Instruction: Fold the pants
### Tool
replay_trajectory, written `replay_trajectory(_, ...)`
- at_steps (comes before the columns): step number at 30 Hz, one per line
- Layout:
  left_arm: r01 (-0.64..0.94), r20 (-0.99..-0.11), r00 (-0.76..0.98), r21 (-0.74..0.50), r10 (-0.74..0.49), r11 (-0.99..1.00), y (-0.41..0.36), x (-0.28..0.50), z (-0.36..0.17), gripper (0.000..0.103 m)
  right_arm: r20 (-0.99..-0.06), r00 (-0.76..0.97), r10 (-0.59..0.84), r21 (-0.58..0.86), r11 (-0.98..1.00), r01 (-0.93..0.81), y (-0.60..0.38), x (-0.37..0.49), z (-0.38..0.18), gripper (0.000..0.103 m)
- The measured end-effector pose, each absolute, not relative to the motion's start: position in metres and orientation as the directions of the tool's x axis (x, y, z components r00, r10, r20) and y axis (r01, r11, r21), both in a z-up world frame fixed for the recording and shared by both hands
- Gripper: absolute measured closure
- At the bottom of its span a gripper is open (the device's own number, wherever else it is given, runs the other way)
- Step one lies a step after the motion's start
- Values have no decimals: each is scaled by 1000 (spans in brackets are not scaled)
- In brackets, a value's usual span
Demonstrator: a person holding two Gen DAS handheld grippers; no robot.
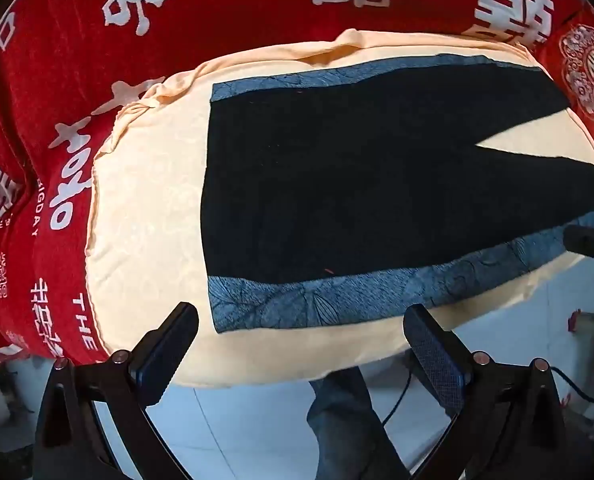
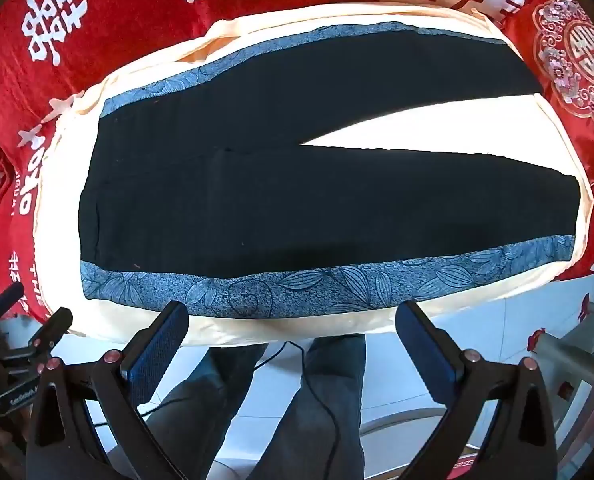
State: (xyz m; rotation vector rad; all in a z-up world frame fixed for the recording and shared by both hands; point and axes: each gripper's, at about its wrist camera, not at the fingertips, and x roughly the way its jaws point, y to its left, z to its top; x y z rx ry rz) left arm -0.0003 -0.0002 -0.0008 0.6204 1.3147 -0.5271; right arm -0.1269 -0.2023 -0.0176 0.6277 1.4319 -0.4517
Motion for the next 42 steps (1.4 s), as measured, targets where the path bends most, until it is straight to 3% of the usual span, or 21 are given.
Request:
replay_trajectory(4,679,-981,194,134,1,721,-1,-16,0,0,-991,97,89,130,780,612,-199,-124,-16,0)
replay_trajectory(10,705,-997,75,36,-25,709,-5,-29,25,0,-991,74,109,132,803,581,-184,-129,-9,0)
replay_trajectory(42,693,-980,193,98,-52,715,-20,-12,61,0,-997,68,20,56,820,569,-186,-127,26,0)
